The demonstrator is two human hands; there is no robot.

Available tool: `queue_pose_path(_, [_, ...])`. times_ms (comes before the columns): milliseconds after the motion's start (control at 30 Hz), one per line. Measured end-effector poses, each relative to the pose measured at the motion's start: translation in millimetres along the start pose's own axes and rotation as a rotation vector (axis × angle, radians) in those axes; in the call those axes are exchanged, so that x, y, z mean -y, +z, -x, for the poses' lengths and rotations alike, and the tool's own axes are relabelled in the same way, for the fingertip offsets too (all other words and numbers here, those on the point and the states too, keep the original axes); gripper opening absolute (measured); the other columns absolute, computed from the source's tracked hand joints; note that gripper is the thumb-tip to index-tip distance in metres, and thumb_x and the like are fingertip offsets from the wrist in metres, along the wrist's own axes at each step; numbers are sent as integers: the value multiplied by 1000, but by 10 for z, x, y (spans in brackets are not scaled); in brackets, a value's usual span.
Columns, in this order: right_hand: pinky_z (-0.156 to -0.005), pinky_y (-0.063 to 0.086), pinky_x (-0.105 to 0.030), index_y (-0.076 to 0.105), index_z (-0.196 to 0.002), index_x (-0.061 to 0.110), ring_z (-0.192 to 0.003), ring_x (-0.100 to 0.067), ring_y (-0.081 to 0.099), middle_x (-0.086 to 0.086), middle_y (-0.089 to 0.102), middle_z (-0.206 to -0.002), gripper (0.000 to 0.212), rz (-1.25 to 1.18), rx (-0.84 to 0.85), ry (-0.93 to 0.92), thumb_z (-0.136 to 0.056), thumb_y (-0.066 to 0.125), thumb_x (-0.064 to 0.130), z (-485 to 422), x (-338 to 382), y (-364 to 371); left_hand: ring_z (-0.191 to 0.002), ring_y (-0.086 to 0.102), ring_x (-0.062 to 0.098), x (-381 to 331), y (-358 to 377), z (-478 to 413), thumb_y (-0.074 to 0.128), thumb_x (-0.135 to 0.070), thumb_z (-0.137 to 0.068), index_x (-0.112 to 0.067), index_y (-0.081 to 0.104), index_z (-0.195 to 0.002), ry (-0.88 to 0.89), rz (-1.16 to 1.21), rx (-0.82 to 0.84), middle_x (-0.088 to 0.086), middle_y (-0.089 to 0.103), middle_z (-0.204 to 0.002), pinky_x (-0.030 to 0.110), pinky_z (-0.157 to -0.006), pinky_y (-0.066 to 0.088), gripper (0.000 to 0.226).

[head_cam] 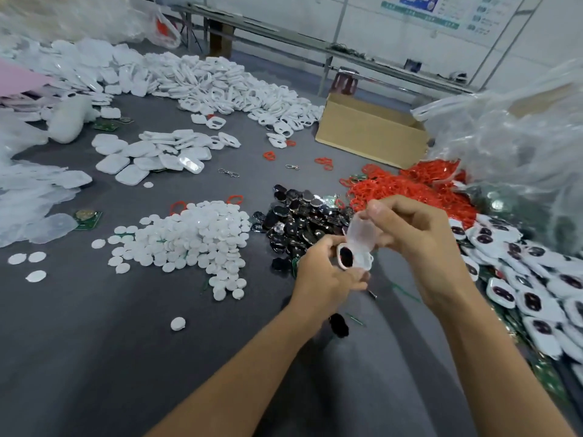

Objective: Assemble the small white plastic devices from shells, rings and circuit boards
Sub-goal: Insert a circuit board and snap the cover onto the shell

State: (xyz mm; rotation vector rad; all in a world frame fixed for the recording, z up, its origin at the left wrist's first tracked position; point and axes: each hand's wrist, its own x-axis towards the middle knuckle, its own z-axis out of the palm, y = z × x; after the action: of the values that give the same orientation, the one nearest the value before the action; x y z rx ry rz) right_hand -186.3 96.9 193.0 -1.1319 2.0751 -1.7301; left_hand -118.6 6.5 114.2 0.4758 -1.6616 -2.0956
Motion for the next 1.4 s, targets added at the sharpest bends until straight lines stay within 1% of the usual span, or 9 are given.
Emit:
queue_pose_path(100, [-53,51,-29,68,-87,8,-59,-27,57,-14,64,-78,15,-19,2,65,-75,76,2,37,-127,-112,-98,69,34,49,-8,-24,70,7,-81,-7,58,-121,-2,-17,5,18,67,-113,50,-85,57,44])
queue_pose_path(200, [-55,53,-27,66,-100,15,-57,-20,58,-7,62,-77,37,14,59,55,-75,71,-11,-11,-188,-199,-92,72,31,56,-11,-28,70,10,-79,-13,61,-107,-10,48,6,16,69,-107,36,-73,61,38])
queue_pose_path(300, [-58,51,-22,62,-101,15,-57,-14,58,1,66,-68,41,21,84,79,-71,74,-10,-107,-190,-244,-89,73,28,35,-8,-40,69,14,-79,-15,61,-101,-35,92,-1,10,70,-98,29,-67,60,38])
queue_pose_path(533, [-59,45,-25,74,-76,15,-62,-16,55,-20,69,-74,17,248,168,33,-74,76,-2,-233,-168,-254,-78,74,19,2,6,-52,65,14,-83,-3,55,-118,-52,96,29,15,69,-107,26,-64,60,40])
queue_pose_path(667, [-62,52,-27,77,-80,17,-63,-20,62,-11,72,-73,19,355,232,29,-80,72,-1,-237,-208,-252,-82,74,23,9,-9,-45,67,11,-83,-3,59,-112,-48,101,51,14,72,-102,26,-65,60,33])
queue_pose_path(800, [-63,47,-23,78,-81,19,-63,-8,58,-1,72,-73,17,464,233,1,-81,72,4,-257,-248,-258,-82,74,25,1,-18,-40,67,12,-83,-4,61,-111,-46,110,67,16,71,-103,26,-65,60,33])
queue_pose_path(1033, [-65,51,-28,75,-81,13,-63,-11,63,-7,70,-70,12,434,255,-10,-77,75,2,-290,-254,-262,-78,74,23,-17,-33,-26,64,14,-85,0,59,-116,-46,121,88,19,70,-106,25,-65,60,34])
queue_pose_path(1233, [-67,51,-31,69,-84,18,-64,-18,65,5,71,-65,17,463,263,4,-75,79,8,-319,-289,-272,-86,73,33,-34,-44,-16,68,15,-80,-1,61,-115,-47,110,101,19,70,-109,29,-68,61,39])
queue_pose_path(1400, [-58,46,-22,66,-83,16,-58,-11,61,12,69,-61,19,507,278,-28,-74,80,8,-314,-279,-260,-93,70,41,-62,-51,-1,71,14,-77,1,61,-115,-42,104,109,21,69,-110,29,-67,61,41])
